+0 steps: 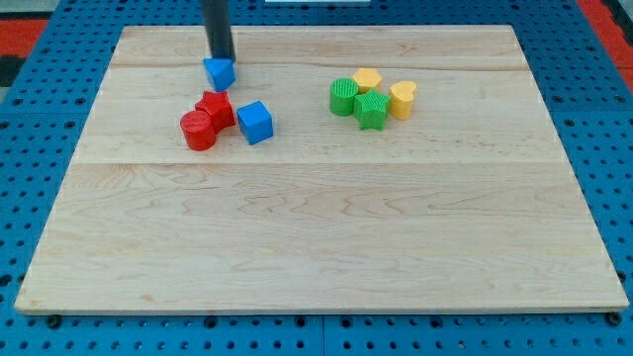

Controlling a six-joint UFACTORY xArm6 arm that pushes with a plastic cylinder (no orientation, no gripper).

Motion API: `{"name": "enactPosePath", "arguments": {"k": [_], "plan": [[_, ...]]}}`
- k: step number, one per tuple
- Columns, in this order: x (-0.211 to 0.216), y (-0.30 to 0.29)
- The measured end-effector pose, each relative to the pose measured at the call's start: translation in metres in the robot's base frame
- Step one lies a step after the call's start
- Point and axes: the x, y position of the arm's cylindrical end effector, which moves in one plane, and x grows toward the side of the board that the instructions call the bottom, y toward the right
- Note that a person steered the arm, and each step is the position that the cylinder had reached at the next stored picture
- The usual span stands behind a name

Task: Place the blue triangle towards the top of the red star

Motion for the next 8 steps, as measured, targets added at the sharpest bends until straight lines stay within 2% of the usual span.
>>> {"name": "enactPosePath", "arguments": {"k": [1, 3, 4, 6, 7, 8], "plan": [[0.009, -0.003], [0.008, 0.057], [0.01, 0.052], [0.027, -0.067], [0.044, -0.097], [0.029, -0.092]]}}
